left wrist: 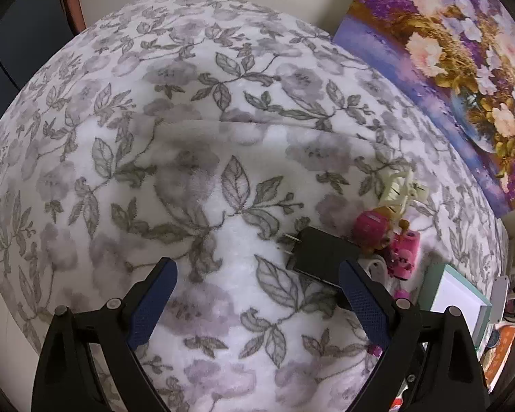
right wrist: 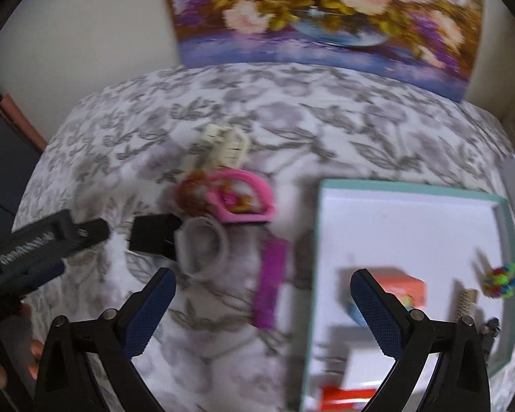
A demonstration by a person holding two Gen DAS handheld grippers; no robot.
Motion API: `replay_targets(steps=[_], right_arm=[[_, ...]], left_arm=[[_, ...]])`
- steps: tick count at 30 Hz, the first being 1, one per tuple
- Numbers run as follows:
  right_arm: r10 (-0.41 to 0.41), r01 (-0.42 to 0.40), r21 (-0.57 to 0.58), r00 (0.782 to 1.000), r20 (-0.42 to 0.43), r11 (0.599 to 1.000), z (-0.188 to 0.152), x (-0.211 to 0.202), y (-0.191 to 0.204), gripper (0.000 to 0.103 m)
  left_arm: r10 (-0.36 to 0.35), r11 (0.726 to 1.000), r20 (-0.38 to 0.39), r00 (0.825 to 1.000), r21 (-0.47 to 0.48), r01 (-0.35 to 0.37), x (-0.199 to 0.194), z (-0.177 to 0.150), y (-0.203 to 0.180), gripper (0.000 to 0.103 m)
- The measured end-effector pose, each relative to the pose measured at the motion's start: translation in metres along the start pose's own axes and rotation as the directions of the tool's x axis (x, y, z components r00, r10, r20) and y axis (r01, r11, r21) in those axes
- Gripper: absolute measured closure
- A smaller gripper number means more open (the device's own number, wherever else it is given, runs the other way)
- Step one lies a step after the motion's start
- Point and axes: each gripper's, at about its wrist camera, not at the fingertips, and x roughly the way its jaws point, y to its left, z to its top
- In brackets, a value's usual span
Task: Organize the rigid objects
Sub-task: 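Withdraw both tools from the tray back toward the item pile, then grasp the black charger plug with the left tool while the right tool grasps the white watch band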
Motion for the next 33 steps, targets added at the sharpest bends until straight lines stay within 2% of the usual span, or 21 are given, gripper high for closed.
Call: replay_targets(steps=[6,12,20,29,33], right_arm=[[0.080,-0.080,0.005,0.997,-0.024,0.997,0.006,0.025,0.015,0.000],[0.087,-0.087,-0.004,0.995,-0.059,0.996,0.006,0.049,0.021,0.001],[0.064,-0.066,-0.030,0.997,-0.052,0.997,0.009,0.055,0.024,0.021],[0.072,-0.077,-0.102,0.996,-0.048,0.992,0.008,0.067,0.040,0.044],[0.068,-0.072,-0.116,0.997,-0.037,0.991,0.008,0.071,0.042,0.045]], left_arm=[[0.002,1.000,-0.024,1.000,-0.031,-0.003,0.017,0.011,0.006,0.008],[0.016,0.998,-0.040,0.999,-0.056,-0.018,0.032,0.019,0.013,0.008],[0.016,0.999,-0.062,0.998,-0.036,-0.018,0.042,0.019,0.010,0.008],[0.013,1.000,-0.066,0.998,-0.025,-0.015,0.040,0.016,0.010,0.008],[0.011,1.000,-0.060,0.998,-0.009,-0.012,0.040,0.017,0.008,0.008]])
